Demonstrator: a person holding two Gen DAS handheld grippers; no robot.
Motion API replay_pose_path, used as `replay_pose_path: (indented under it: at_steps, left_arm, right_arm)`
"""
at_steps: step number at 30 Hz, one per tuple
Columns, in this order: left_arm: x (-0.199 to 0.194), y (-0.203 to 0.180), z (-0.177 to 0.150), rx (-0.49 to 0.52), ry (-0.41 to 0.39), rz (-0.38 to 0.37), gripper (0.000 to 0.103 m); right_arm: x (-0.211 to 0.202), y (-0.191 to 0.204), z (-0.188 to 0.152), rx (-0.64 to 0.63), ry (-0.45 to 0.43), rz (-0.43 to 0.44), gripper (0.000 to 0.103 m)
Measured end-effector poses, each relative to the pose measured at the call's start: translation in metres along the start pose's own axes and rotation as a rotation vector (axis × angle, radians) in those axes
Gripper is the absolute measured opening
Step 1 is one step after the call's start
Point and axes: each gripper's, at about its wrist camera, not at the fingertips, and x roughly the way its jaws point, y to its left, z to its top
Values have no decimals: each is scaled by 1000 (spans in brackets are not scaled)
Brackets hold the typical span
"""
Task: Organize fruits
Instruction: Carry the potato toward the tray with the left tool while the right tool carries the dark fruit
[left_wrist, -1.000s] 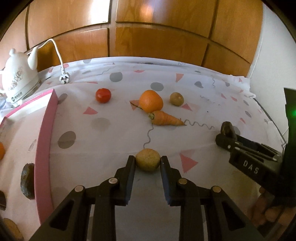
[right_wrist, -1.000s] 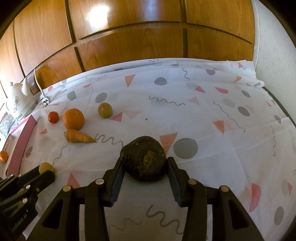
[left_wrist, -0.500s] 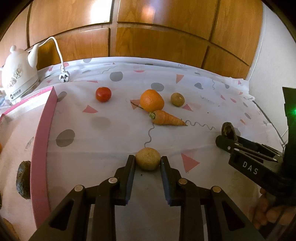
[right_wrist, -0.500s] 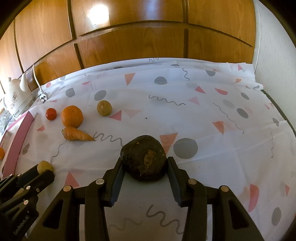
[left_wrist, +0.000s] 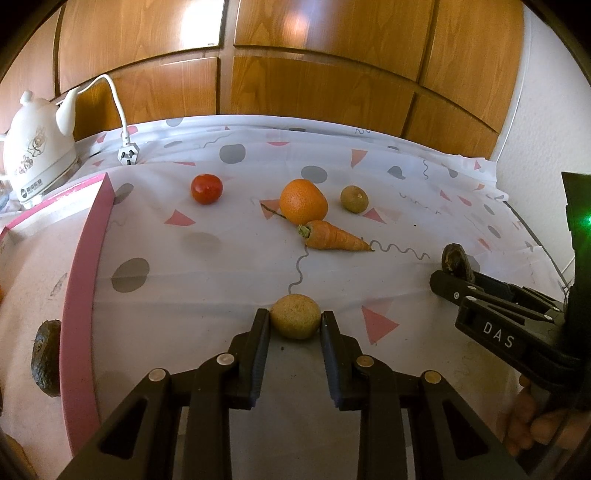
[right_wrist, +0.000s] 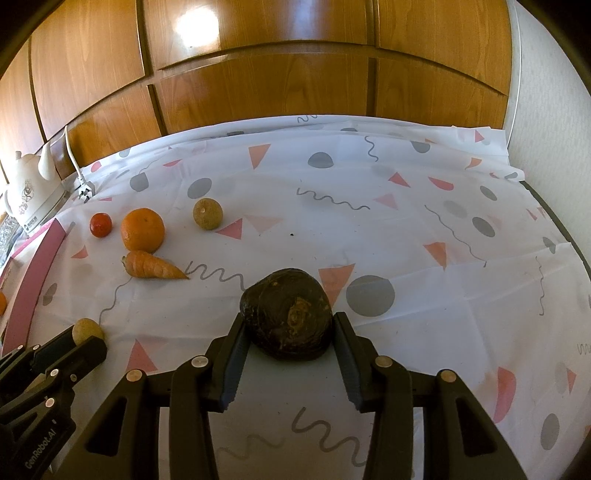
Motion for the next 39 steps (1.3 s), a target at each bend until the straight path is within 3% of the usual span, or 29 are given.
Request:
replay_pose_path:
  at_steps: [7, 14, 19, 22, 31, 39]
  left_arm:
    - [-2, -1, 3, 12, 19, 5, 27]
    - [-31, 1, 2, 14, 21, -7, 27]
    - [-64, 23, 6, -22, -10, 5, 27]
    - [-80, 48, 8, -70, -30, 55, 27]
    - [-102, 134, 7, -229, -58, 236, 27]
    - [-110, 177, 6, -302, -64, 325, 28]
  right_arm:
    - [0, 0, 0, 1, -1, 3, 46]
    - [0, 1, 0, -4, 0, -4, 46]
    - [-2, 5, 2, -17, 10, -5, 45]
    - [-7, 10, 4, -33, 14, 14, 45]
    - [-42, 73, 10, -147, -26, 191, 45]
    - [-61, 151, 6, -265, -5, 394, 45]
